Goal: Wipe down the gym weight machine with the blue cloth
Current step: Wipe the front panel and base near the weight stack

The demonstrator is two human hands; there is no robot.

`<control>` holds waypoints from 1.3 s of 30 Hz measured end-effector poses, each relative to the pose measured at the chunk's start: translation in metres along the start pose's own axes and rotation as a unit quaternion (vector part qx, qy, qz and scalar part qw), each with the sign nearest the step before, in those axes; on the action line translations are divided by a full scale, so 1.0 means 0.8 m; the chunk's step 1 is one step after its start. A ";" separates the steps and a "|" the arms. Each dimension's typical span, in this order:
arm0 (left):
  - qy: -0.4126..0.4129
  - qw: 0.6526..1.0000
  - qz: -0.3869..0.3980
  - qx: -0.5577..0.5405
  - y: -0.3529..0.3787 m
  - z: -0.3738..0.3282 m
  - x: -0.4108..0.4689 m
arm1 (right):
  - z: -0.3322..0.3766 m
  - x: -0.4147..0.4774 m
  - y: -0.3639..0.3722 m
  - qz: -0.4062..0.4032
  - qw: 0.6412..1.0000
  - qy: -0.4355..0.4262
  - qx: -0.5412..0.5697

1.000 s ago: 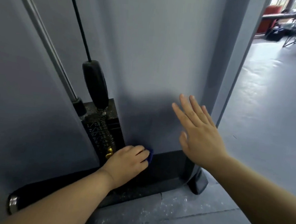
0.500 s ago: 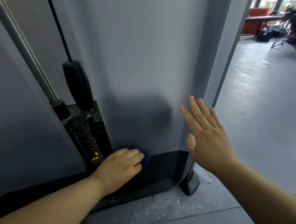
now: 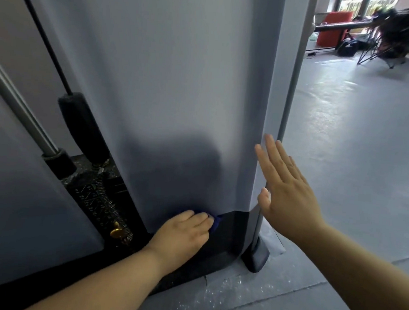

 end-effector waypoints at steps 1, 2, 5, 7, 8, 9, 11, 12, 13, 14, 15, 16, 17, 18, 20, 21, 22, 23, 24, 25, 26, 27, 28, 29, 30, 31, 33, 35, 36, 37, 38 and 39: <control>0.005 1.000 -0.001 -0.007 0.000 -0.001 0.006 | 0.000 0.000 0.000 0.002 1.000 0.000 0.003; 0.000 0.999 -0.030 -0.009 -0.008 0.001 0.014 | 0.000 0.000 0.000 0.002 1.000 -0.001 0.007; -0.095 0.979 -0.179 -0.021 -0.061 0.025 0.042 | 0.000 -0.001 0.001 -0.006 1.000 -0.005 0.025; -0.162 0.962 -0.219 -0.007 -0.083 0.040 0.055 | 0.000 -0.001 0.002 -0.004 1.000 -0.008 0.027; -0.170 0.962 -0.211 0.006 -0.080 0.040 0.057 | 0.000 -0.001 0.002 -0.002 1.000 -0.010 0.027; -0.153 0.969 -0.191 0.019 -0.071 0.034 0.058 | -0.001 -0.001 0.002 0.000 1.000 -0.011 0.029; -0.078 0.991 -0.109 0.020 -0.034 0.011 0.058 | -0.002 -0.003 0.002 0.001 0.999 -0.010 0.036; -0.050 0.997 -0.051 0.009 -0.015 0.000 0.057 | -0.003 -0.003 0.002 0.003 0.999 -0.008 0.037; -0.034 0.999 0.009 -0.001 -0.001 -0.009 0.057 | -0.003 -0.004 0.003 0.005 0.999 -0.008 0.037; -0.021 0.999 0.047 -0.006 0.006 -0.014 0.057 | -0.004 -0.004 0.003 0.005 0.999 -0.009 0.037; -0.018 0.999 0.045 -0.012 0.005 -0.014 0.058 | -0.005 -0.005 0.003 0.004 0.999 -0.009 0.038; -0.026 0.999 0.001 -0.026 -0.003 -0.011 0.059 | -0.006 -0.005 0.003 0.001 0.999 -0.009 0.040; -0.043 0.996 -0.064 -0.040 -0.018 -0.003 0.061 | -0.006 -0.005 0.003 -0.002 0.999 -0.009 0.042; -0.071 0.989 -0.122 -0.052 -0.034 0.007 0.063 | -0.005 -0.006 0.004 -0.007 0.999 -0.011 0.042; -0.146 0.970 -0.186 -0.050 -0.062 0.030 0.064 | -0.002 -0.008 0.006 -0.018 0.999 -0.015 0.034; -0.162 0.968 -0.189 -0.034 -0.066 0.035 0.063 | -0.001 -0.008 0.007 -0.020 0.999 -0.019 0.027; -0.149 0.973 -0.175 -0.016 -0.060 0.033 0.057 | 0.001 -0.007 0.008 -0.018 0.999 -0.023 0.021; -0.113 0.982 -0.149 -0.002 -0.046 0.024 0.048 | 0.003 -0.007 0.009 -0.016 0.999 -0.024 0.017; -0.065 0.992 -0.110 0.006 -0.027 0.012 0.036 | 0.005 -0.006 0.008 -0.019 0.999 -0.022 0.016; -0.022 0.998 -0.055 0.010 -0.008 0.001 0.023 | 0.007 -0.005 0.008 -0.025 0.999 -0.017 0.015; 0.001 1.000 0.002 0.006 0.006 -0.006 0.008 | 0.009 -0.004 0.008 -0.033 0.999 -0.011 0.013; 0.012 0.998 0.055 0.003 0.016 -0.007 -0.006 | 0.013 -0.003 0.009 -0.042 0.999 -0.007 0.014; 0.011 0.997 0.079 -0.004 0.017 -0.005 -0.017 | 0.016 -0.002 0.009 -0.053 0.998 -0.002 0.017; 0.004 0.998 0.059 -0.012 0.008 0.001 -0.025 | 0.019 -0.001 0.008 -0.065 0.998 0.002 0.021; -0.006 1.000 0.010 -0.024 -0.006 0.008 -0.031 | 0.022 0.001 0.007 -0.076 0.997 0.002 0.025; -0.032 0.998 -0.039 -0.031 -0.024 0.019 -0.035 | 0.026 0.004 0.005 -0.088 0.996 -0.002 0.028; -0.112 0.987 -0.111 -0.028 -0.058 0.044 -0.049 | 0.039 0.008 0.000 -0.104 0.994 -0.024 0.031; -0.136 0.985 -0.108 -0.017 -0.065 0.056 -0.070 | 0.056 0.011 -0.002 -0.102 0.993 -0.045 0.033; -0.115 0.990 -0.085 -0.005 -0.057 0.055 -0.083 | 0.065 0.011 0.000 -0.092 0.994 -0.053 0.036; -0.083 0.995 -0.054 0.005 -0.043 0.052 -0.096 | 0.073 0.010 0.002 -0.078 0.994 -0.061 0.038; -0.053 0.998 -0.025 0.015 -0.029 0.048 -0.107 | 0.080 0.010 0.007 -0.060 0.995 -0.066 0.038; -0.033 0.999 -0.003 0.021 -0.018 0.043 -0.115 | 0.085 0.009 0.011 -0.039 0.996 -0.068 0.036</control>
Point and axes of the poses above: each hand's wrist, its own x-axis towards the middle knuckle, its own y-axis out of the palm, z = x × y, the point moved 4 cm from there along x, towards the middle knuckle, and after that the axes turned 2 degrees about -x, right-handed, at the moved point
